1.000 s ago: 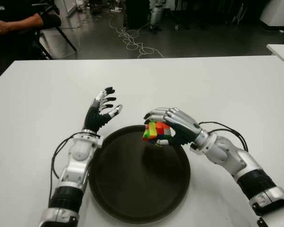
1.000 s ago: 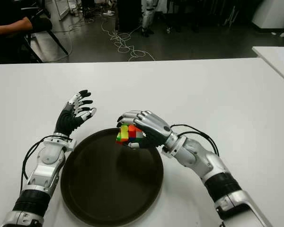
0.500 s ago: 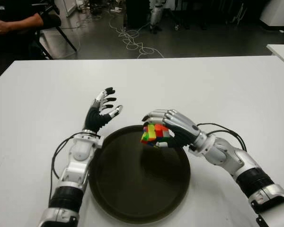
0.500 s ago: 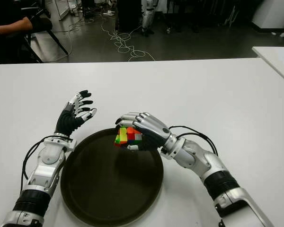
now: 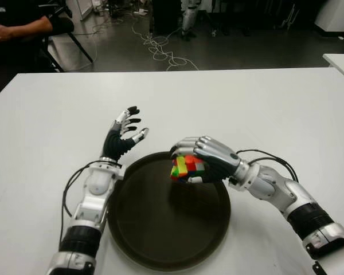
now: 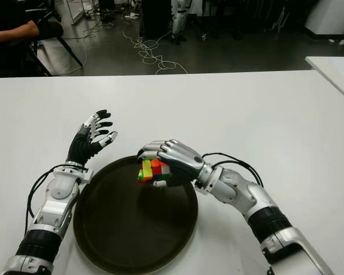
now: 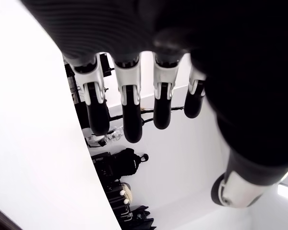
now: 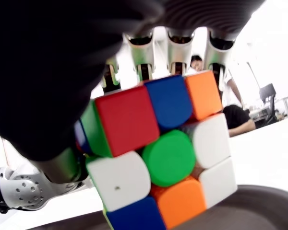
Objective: Pick up the Rubik's Cube and put it in the plate
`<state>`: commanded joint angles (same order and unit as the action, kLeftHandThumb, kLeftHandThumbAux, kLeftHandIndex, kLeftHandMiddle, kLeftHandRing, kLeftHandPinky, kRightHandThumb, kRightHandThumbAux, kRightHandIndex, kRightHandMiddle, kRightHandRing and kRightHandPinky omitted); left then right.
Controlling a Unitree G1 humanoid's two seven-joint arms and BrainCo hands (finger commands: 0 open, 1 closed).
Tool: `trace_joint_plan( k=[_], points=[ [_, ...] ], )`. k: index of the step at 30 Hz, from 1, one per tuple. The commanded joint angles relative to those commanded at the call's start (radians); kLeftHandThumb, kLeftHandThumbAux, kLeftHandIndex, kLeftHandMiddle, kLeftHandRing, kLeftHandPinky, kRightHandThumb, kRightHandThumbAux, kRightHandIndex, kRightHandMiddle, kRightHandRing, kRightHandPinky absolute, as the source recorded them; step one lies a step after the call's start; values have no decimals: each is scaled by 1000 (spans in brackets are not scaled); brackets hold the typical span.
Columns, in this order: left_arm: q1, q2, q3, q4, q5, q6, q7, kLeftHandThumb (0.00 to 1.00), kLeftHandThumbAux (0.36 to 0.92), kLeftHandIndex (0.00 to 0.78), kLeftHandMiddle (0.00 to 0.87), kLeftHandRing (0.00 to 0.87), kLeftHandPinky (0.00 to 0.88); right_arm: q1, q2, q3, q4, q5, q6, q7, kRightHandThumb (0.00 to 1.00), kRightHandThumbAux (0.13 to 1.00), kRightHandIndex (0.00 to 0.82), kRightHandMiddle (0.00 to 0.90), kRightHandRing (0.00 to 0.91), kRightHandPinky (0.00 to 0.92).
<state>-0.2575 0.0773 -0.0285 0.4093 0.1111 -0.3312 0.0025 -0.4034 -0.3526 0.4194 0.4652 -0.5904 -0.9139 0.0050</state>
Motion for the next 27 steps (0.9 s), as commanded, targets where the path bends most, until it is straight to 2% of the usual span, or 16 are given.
trace_joint_plan(
  k=[6, 14, 23, 27],
  points=[
    [-1, -1, 0, 4, 1, -10, 3, 146, 706, 151, 175, 196, 232, 10, -9, 13, -34, 91, -2, 106, 822, 700, 375, 488, 523, 533],
    [1, -2, 1, 2, 3, -7, 10, 144, 706, 144, 170, 196, 230, 8, -7, 21, -31, 182, -52, 187, 822, 699, 375, 490, 535, 555],
    [1, 3, -2, -2, 7, 13, 8, 139, 695, 132, 164, 192, 229, 12, 9, 12, -15, 252, -116, 225, 822, 700, 370, 494, 531, 546],
    [0, 6, -4, -3, 8, 16, 6, 140, 691, 135, 164, 194, 239, 13, 22, 3, 1, 265, -145, 219, 825, 698, 381, 481, 486, 490]
  ],
)
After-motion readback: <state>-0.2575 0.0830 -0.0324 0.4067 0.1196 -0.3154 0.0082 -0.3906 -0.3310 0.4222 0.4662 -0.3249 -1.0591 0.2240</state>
